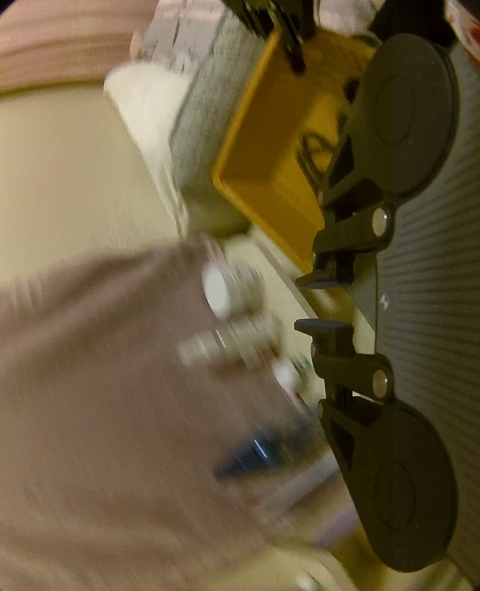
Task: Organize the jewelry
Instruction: 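Grasp the brown wooden bead necklace from the towel with the left tool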
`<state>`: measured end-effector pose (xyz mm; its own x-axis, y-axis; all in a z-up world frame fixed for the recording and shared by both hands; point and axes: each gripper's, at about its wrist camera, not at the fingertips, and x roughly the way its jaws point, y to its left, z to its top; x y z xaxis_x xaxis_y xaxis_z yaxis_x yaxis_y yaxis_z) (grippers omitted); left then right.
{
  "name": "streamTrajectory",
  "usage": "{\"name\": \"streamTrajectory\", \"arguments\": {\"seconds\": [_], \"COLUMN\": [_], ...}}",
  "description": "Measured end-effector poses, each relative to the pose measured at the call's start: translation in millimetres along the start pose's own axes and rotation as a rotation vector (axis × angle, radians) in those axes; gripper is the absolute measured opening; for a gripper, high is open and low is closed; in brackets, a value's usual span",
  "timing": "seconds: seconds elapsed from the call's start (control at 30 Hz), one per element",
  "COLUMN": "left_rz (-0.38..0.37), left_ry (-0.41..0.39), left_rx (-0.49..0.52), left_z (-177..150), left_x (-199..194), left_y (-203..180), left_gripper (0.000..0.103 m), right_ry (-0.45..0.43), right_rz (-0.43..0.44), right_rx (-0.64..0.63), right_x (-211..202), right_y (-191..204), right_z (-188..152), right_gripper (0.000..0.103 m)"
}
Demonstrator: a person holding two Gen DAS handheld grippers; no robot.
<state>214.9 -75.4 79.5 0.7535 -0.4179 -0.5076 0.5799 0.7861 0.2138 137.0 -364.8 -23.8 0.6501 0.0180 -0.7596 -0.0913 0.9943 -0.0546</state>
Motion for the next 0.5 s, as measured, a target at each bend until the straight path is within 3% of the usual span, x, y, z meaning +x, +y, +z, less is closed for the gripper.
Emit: {"name": "streamTrajectory", "arguments": {"seconds": [0.3,0.5], "left_rz": [0.300,0.358], "left_ry": [0.094,0.152], "left_rx": [-0.232,-0.311], "left_z": [-76,-120], "left_x": [-39,-43], "left_y": [73,86], "left_gripper": [0.022,0.022], "right_ry": [0.006,0.015], "right_rz": [-0.003,-0.003], "right_rx": [0.017,0.031], "right_x": [1,4], "right_y": [0,-1], "right_z": [-2,-3], "right_gripper": [0.004,0.004]}}
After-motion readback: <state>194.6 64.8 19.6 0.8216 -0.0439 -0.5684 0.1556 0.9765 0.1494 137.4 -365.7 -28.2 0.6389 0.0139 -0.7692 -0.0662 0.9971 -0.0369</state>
